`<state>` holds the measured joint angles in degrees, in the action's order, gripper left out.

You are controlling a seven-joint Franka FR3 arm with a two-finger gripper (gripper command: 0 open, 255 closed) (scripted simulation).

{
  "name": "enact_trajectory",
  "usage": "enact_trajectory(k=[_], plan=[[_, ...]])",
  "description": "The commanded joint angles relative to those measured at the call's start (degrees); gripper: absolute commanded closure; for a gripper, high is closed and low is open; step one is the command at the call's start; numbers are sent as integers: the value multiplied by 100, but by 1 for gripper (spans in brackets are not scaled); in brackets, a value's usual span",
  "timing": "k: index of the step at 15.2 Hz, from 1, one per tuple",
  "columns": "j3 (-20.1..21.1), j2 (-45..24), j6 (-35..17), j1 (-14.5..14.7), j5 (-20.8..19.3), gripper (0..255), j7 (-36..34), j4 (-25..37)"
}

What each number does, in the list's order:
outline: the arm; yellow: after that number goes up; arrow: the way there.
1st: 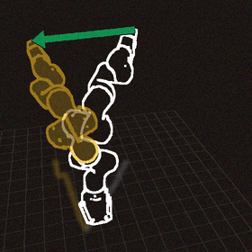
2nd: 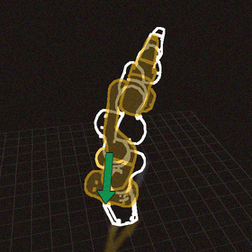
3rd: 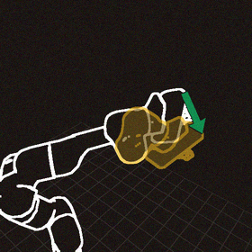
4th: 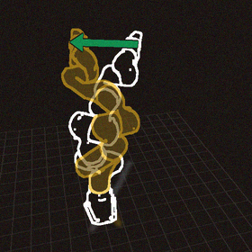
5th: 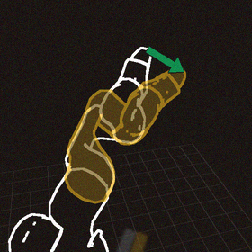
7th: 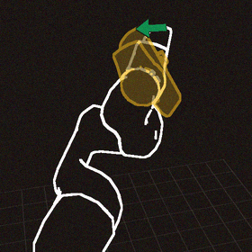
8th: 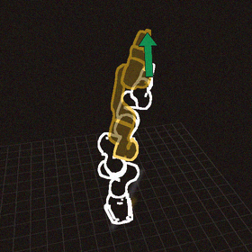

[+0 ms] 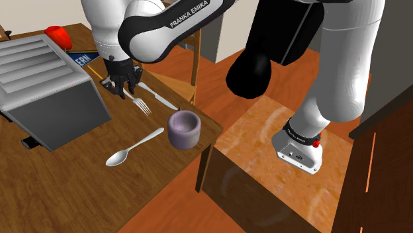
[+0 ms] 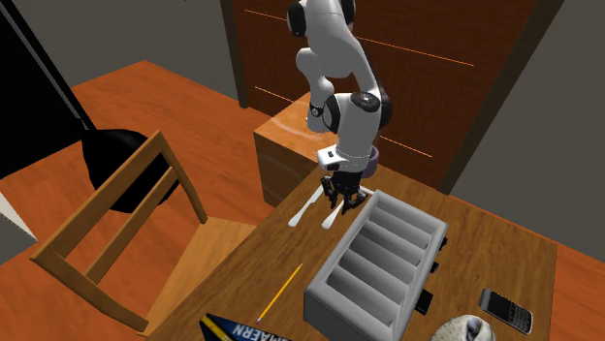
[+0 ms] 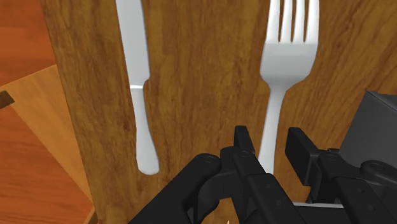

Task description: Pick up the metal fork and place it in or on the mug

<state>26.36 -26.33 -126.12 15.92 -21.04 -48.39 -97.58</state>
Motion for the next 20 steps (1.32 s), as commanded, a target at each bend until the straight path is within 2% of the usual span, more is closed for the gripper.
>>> enact_trajectory(k=[1,20], plan=[[25,61,116,-9,46,255,36,61],[190,493,1344,-44,399,255,363,926]])
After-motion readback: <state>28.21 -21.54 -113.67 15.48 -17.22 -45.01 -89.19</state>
